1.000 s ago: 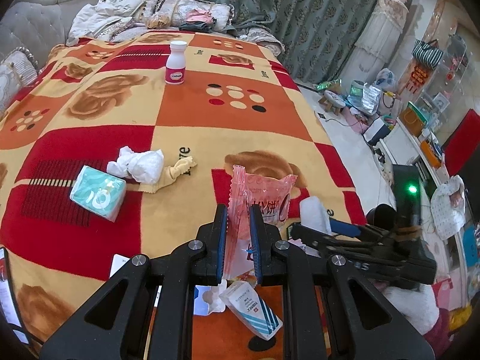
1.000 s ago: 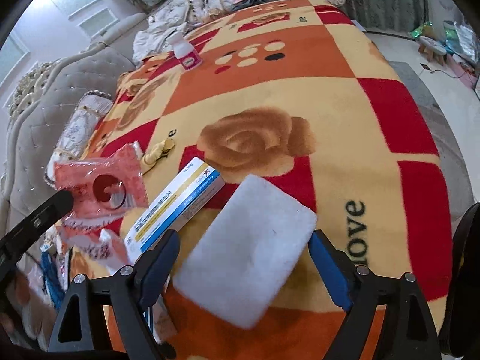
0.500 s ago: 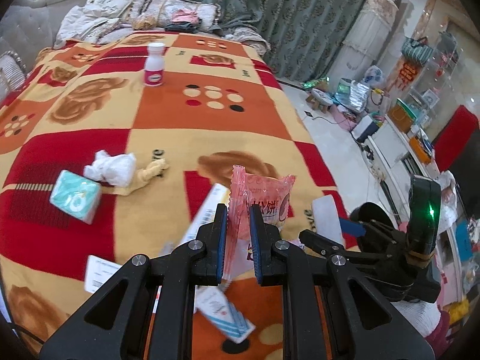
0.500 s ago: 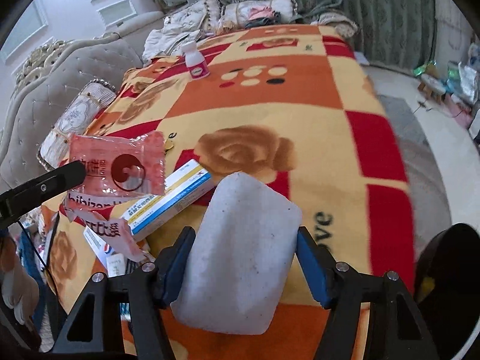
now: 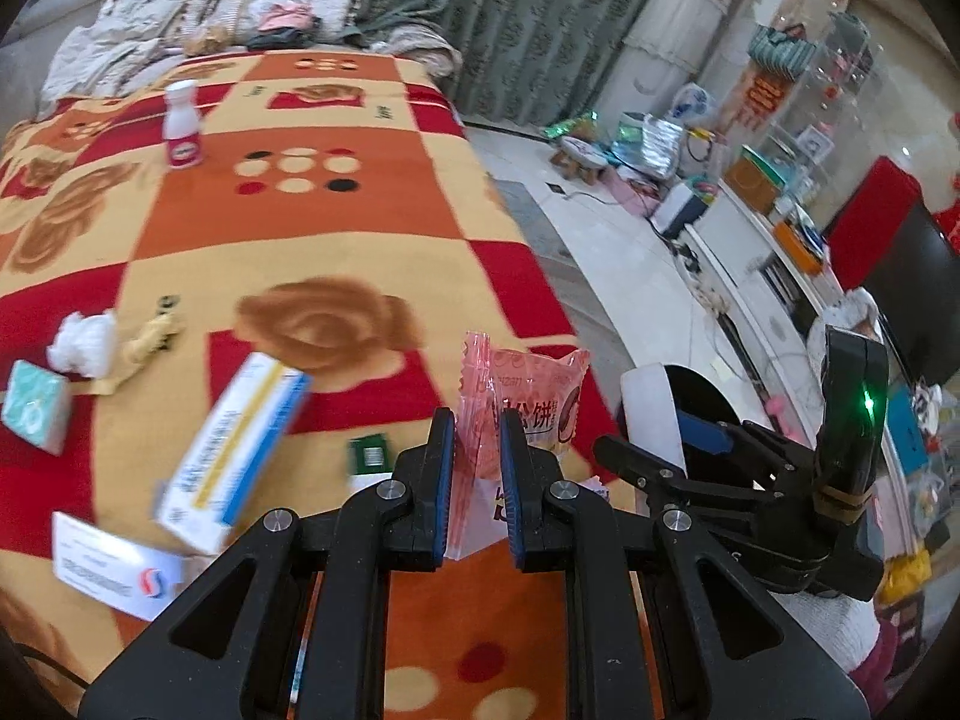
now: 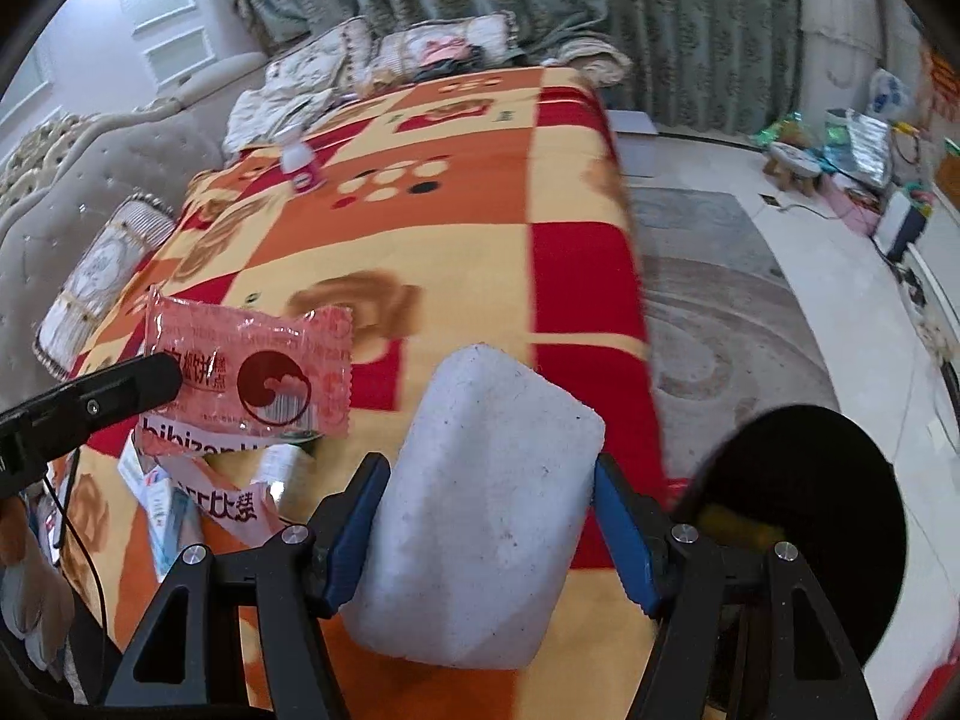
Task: Collect trash
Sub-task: 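Carry the pink wrapper and white foam block over the black bin, then open both tools to drop the wrapper and foam block into the bin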
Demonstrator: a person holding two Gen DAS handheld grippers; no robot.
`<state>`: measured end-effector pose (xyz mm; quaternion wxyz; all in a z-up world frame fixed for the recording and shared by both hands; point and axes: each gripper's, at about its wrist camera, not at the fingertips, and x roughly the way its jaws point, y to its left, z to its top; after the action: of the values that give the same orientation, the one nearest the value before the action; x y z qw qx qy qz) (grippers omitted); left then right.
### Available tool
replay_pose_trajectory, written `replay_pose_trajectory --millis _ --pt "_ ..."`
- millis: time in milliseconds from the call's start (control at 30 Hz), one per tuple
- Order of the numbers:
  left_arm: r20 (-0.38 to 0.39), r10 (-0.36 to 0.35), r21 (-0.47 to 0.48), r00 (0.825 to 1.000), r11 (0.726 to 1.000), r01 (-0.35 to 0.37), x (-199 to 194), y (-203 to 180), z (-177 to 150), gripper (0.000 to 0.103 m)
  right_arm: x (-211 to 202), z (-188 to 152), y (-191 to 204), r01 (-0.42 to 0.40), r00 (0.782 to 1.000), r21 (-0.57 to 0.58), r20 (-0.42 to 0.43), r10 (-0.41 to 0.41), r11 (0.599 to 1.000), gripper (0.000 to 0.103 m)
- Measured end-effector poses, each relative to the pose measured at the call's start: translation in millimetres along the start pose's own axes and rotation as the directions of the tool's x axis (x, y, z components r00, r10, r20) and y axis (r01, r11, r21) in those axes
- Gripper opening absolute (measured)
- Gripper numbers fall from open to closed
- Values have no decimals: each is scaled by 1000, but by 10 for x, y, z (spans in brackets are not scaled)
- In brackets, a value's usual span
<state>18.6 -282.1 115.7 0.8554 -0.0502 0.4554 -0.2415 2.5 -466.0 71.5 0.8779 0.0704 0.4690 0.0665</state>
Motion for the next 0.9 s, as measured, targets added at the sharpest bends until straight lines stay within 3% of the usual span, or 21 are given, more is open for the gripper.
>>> replay_pose_trajectory --millis 433,900 --pt "-58 -75 36 996 996 77 476 -690 29 13 -257 -237 -890 107 994 116 -3 -108 987 65" --pt "-106 -97 67 990 992 105 857 -1105 -51 13 -324 -396 -1462 151 988 207 -16 -151 966 67"
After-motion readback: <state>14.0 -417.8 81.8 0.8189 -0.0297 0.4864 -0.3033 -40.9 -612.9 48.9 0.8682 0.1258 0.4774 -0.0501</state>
